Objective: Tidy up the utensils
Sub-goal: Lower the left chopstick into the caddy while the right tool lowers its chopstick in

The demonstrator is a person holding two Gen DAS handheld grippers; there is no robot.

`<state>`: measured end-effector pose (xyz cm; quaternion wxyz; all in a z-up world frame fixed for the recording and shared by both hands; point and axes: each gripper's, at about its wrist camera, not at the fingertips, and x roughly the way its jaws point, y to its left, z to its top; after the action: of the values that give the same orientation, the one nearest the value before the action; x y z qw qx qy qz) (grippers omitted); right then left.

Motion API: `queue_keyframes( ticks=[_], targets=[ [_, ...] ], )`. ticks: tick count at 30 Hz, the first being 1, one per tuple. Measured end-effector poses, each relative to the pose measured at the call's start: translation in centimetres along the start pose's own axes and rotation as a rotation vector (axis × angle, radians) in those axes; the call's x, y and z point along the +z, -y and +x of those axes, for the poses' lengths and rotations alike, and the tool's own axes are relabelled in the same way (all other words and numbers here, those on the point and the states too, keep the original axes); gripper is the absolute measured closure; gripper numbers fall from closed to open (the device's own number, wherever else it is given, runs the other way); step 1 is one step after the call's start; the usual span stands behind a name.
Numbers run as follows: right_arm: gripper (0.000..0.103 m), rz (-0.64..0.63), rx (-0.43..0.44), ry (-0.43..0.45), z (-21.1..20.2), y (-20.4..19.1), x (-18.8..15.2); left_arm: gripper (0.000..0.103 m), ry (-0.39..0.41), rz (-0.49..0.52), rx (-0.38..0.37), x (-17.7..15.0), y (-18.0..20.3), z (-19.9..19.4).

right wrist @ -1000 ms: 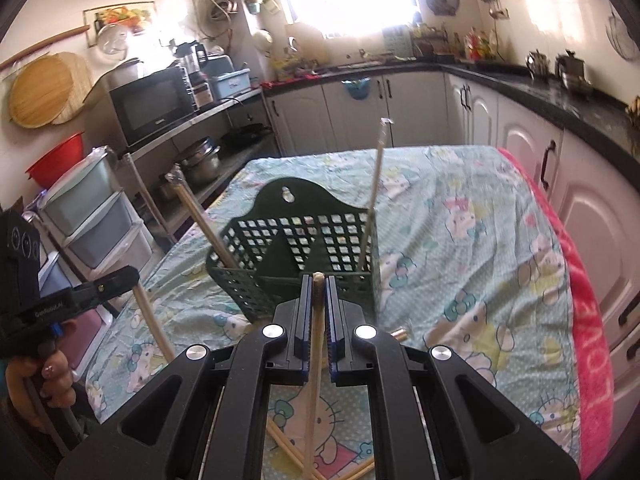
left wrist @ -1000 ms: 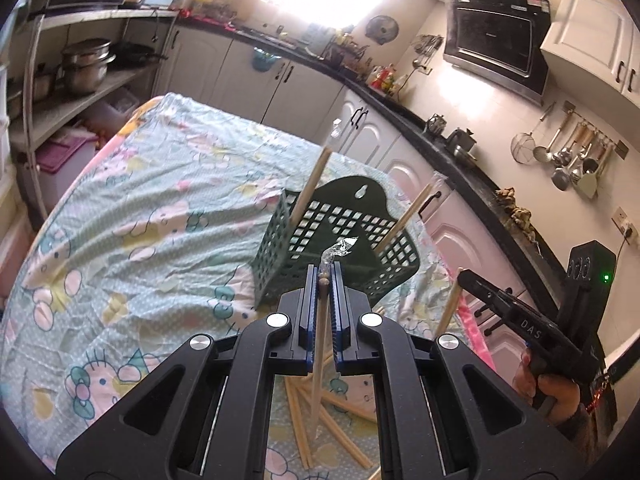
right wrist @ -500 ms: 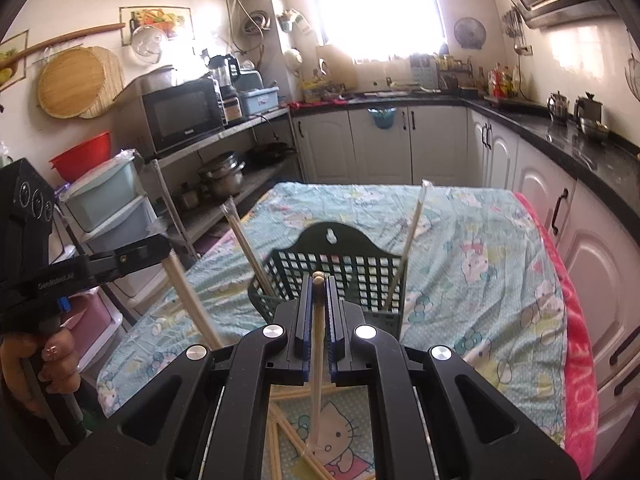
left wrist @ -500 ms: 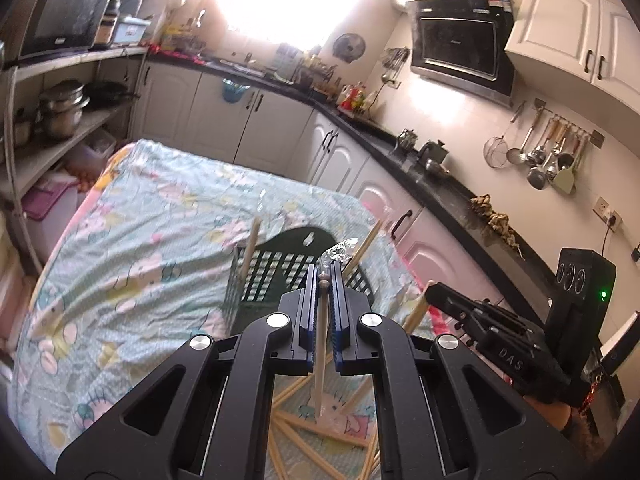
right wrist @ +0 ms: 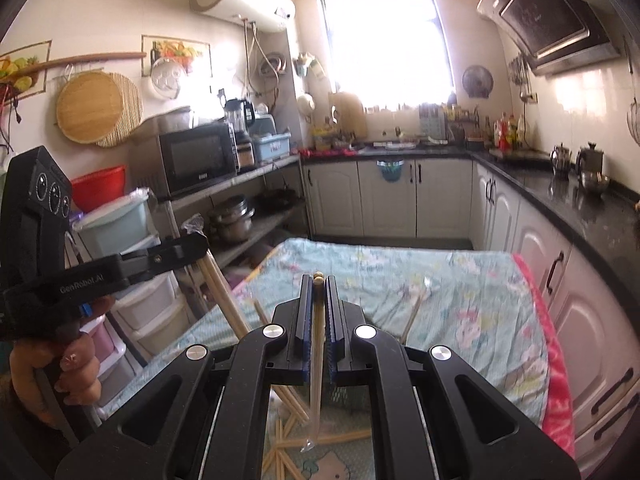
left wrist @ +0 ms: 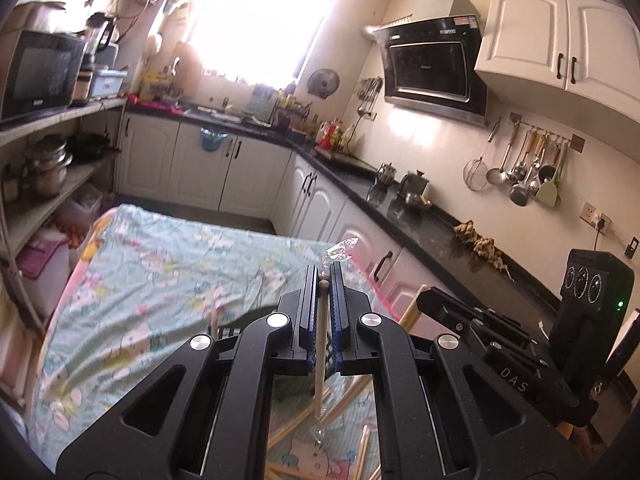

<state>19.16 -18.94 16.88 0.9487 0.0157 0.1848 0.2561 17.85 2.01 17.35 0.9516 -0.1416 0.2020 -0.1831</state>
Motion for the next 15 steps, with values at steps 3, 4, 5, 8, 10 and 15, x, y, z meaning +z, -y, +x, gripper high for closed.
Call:
queue_keyframes(
  ticks=[3, 4, 5, 8, 10, 15],
  targets=[
    [0.097, -0.011, -0.009, 0.044, -0.5, 0.0, 1.5, 0.1, 0.021, 0.014, 0.0, 1.0, 0.6, 0.1],
    [0.097, -0.018, -0.015, 0.059, -0.6, -0.1, 2.0, 0.1, 0.029, 0.018, 0.002, 1.4, 0.7, 0.2],
    [0.097, -0.021, -0.019, 0.069, -0.6, 0.0, 2.3, 0.1, 0.037, 0.021, 0.003, 1.7, 0.8, 0.2],
    [0.097, -0.04, -0.033, 0.104, -0.8, 0.1, 3.4, 0.1, 0.057, 0.029, 0.009, 2.6, 1.1, 0.4],
    [0.097, -0.052, -0.043, 0.126, -0.7, 0.1, 4.0, 0.1, 0.067, 0.034, 0.014, 3.1, 1.0, 0.5],
    [0.097, -0.052, -0.075, 0.159, -0.1, 1.0, 4.9, 0.1, 0.092, 0.025, 0.023, 4.1, 0.7, 1.0]
  ],
)
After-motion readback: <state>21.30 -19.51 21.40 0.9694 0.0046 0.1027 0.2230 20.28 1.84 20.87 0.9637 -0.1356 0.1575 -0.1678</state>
